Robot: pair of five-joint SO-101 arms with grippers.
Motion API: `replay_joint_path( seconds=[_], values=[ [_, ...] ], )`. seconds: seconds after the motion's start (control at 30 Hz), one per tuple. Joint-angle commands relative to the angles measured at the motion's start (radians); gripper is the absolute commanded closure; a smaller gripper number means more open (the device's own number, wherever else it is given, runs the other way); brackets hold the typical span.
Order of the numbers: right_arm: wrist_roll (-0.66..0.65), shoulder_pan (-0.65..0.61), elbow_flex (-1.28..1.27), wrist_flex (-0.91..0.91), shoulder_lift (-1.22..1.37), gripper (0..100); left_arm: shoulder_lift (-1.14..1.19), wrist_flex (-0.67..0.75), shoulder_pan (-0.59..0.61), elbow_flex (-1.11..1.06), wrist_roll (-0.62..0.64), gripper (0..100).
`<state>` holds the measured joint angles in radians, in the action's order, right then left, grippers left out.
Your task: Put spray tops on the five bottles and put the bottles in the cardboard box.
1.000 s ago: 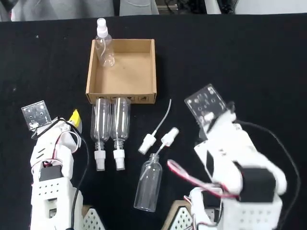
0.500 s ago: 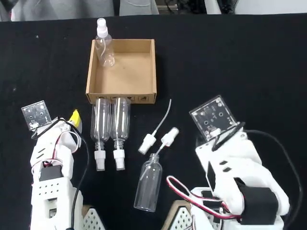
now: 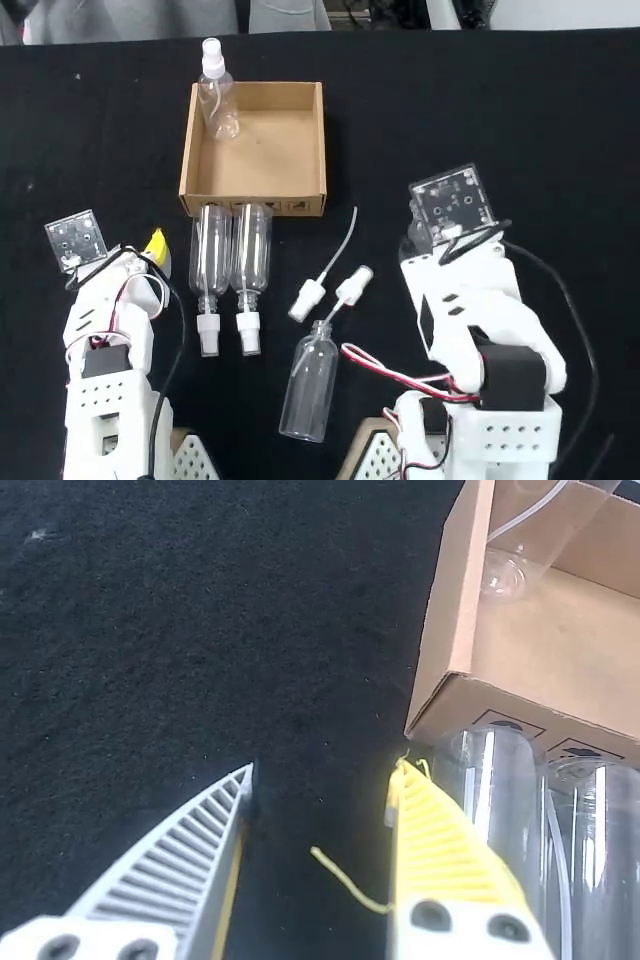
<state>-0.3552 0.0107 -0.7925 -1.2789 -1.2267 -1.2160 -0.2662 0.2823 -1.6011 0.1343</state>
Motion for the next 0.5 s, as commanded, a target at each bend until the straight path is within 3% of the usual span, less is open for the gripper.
replay_joint_path(
  seconds=[0.0,0.33,0.47],
  values=[
    [0.069,-0.017,-0.042,0.084,-0.022,93.1,-0.018,0.000,0.007,0.018,-0.008,79],
    [0.141,-0.008,-0.188,0.215,-0.022,93.1,-0.018,-0.008,0.005,0.021,-0.009,79],
    [0.141,-0.006,-0.220,0.216,-0.024,93.1,-0.018,-0.021,0.005,0.025,-0.064,79]
  ],
)
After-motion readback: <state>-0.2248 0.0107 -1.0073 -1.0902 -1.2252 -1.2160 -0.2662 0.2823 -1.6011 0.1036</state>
